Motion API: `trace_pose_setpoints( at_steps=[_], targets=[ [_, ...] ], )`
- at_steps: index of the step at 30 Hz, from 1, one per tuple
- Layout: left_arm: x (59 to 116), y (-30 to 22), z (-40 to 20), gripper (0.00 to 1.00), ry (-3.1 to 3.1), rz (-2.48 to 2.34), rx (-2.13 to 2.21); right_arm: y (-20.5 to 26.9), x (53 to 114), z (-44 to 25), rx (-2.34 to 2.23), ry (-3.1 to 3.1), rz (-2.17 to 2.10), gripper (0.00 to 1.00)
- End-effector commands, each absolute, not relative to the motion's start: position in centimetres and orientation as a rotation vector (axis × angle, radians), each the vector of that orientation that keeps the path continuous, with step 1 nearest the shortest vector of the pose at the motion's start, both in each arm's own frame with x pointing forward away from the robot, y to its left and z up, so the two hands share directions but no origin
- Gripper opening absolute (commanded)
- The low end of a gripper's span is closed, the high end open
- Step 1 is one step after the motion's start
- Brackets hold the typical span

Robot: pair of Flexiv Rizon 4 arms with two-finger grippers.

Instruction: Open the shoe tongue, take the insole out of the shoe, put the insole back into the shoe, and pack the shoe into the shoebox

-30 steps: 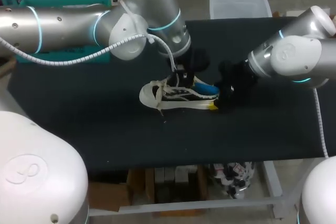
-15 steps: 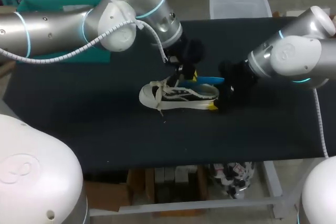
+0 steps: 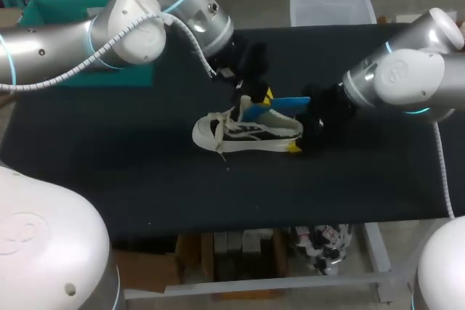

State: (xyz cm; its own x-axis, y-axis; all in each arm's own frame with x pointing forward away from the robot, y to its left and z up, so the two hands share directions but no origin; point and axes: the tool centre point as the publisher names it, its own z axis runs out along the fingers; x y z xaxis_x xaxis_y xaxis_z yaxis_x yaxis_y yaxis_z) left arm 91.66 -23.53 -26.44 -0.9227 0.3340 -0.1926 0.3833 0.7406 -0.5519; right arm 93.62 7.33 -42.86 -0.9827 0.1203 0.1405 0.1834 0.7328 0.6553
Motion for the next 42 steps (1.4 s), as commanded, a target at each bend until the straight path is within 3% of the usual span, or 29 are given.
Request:
trace_pose_setpoints(
  at_steps=[1, 2, 27, 42],
  targets=[
    [91.2, -22.8, -25.6, 0.0, 2.826, -1.044, 0.629, 7.3, 93.3, -43.0, -0.235, -2.832, -1.087, 0.83],
    [91.1, -22.8, -25.4, 0.0, 2.82, -1.061, 0.637, 7.2, 93.3, -43.0, -0.232, -2.832, -1.085, 1.0],
    [89.3, -24.3, -16.9, 0.0, 2.547, -1.535, 0.926, 3.3, 96.1, -34.8, -0.13, -3.004, -0.768, 1.0],
    [88.4, -18.0, -14.8, 0.0, 2.443, -1.631, 0.827, 7.3, 98.4, -31.2, -0.027, -3.093, -0.444, 1.0]
  ],
)
